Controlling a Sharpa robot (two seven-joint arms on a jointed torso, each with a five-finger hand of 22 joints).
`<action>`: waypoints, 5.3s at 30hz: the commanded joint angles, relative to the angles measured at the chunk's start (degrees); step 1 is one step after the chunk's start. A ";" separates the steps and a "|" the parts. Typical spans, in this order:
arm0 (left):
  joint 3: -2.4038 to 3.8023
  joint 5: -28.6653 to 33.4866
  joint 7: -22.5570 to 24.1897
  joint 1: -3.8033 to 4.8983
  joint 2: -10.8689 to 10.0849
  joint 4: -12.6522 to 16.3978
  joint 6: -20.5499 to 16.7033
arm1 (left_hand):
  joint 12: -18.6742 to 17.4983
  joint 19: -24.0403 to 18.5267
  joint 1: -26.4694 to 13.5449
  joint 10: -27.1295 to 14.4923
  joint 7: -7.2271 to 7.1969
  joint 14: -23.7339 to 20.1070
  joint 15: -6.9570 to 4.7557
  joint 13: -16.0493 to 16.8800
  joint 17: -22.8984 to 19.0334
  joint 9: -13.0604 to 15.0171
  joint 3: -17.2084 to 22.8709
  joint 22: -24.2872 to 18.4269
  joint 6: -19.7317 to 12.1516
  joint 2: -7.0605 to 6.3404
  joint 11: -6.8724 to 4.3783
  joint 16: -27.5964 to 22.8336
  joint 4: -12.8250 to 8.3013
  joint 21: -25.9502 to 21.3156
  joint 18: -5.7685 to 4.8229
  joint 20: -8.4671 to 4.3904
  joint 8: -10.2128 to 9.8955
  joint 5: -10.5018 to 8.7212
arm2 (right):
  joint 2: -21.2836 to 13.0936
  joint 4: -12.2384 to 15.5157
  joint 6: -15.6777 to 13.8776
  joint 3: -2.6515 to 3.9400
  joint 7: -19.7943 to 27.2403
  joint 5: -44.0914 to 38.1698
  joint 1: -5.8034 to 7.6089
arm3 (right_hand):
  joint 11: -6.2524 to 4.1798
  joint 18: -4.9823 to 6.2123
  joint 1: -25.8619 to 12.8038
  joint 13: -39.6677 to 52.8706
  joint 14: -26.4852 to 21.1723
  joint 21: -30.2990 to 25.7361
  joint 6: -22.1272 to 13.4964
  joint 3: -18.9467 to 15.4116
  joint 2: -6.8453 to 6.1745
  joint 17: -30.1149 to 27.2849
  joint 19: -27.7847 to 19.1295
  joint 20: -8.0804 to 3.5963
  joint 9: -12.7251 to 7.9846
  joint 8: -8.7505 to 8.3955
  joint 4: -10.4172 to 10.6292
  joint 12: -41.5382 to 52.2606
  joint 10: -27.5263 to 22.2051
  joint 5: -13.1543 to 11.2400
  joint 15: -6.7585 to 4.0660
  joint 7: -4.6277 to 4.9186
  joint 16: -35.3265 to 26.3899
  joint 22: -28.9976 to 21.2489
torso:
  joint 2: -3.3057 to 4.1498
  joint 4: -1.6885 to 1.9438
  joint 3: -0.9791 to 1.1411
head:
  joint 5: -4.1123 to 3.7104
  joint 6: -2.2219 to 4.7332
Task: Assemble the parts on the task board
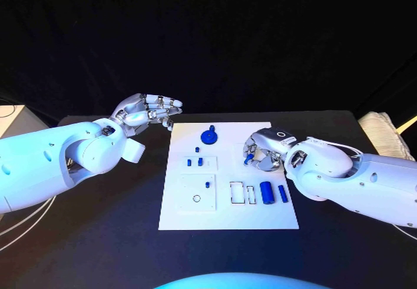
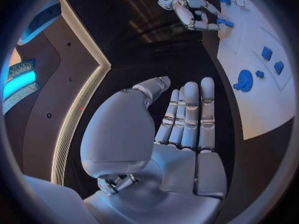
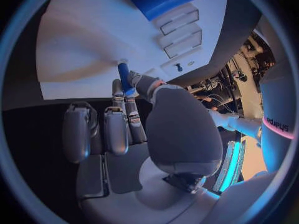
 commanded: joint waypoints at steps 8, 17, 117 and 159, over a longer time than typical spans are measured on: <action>0.05 0.49 0.30 0.04 0.63 -0.21 0.81 | 0.27 0.42 0.40 -0.31 0.04 -0.32 0.14 -0.06 -0.10 0.01 -0.38 -0.10 0.16 0.42 0.09 -0.19 -0.03 -0.23 0.86 -0.12 -0.03 0.03 | -1.50 7.23 -1.88 0.76 -0.59 2.85 2.11 | -3.60 -0.48 0.82 -0.02 2.14 0.14 0.25 0.42 1.21 0.08 2.47 -0.52 2.64 0.29 -0.21 -0.33 3.88 0.19 -0.44 -0.21 -0.19 9.36 | -0.05 -0.12 -0.04 | 0.51 0.16; 0.04 0.72 0.32 0.04 1.20 -0.42 0.83 | 0.31 0.46 0.43 -0.34 0.05 -0.32 0.14 -0.06 -0.11 0.01 -0.40 -0.13 0.17 0.45 0.10 -0.20 -0.01 -0.28 0.86 -0.12 -0.03 0.03 | 4.98 8.54 -2.03 0.59 0.83 2.60 -0.25 | -3.57 -0.45 0.84 0.07 2.11 -0.01 0.12 0.59 1.17 -0.02 2.43 -0.56 2.84 0.35 -0.39 -0.55 3.88 0.29 -0.45 -0.13 -0.26 9.32 | -0.02 -0.12 -0.02 | 1.93 -0.19; 0.04 0.93 -0.40 0.07 0.62 -0.27 0.81 | 0.38 0.51 0.38 -0.36 0.05 -0.33 0.15 -0.07 -0.14 0.01 -0.50 -0.20 0.14 0.43 0.10 -0.22 0.09 -0.38 0.85 -0.12 -0.04 0.01 | 15.36 2.51 1.64 -1.74 -0.24 -3.54 -5.97 | 0.82 2.61 -2.16 0.06 -4.27 -18.47 -8.43 -3.10 -3.10 -11.31 -4.46 2.90 2.29 -4.70 -0.43 -4.01 -11.03 1.45 3.50 2.65 -5.75 2.78 | 0.03 0.19 -0.06 | 3.39 -2.36; -0.12 1.33 -0.31 -0.16 0.47 -1.30 1.09 | 0.53 0.65 0.26 -0.48 0.05 -0.35 0.17 -0.11 -0.21 0.00 -0.73 -0.39 0.12 0.45 0.11 -0.26 0.38 -0.68 0.83 -0.11 -0.04 0.00 | -17.15 14.50 2.82 -1.59 -6.13 28.58 1.88 | -3.95 -1.49 -3.72 76.69 5.61 4.88 -6.09 -40.39 5.52 18.02 4.18 -0.74 4.31 0.24 16.28 66.31 22.04 7.77 -0.53 -0.04 9.26 12.69 | -1.45 -1.05 -0.09 | -1.93 -0.44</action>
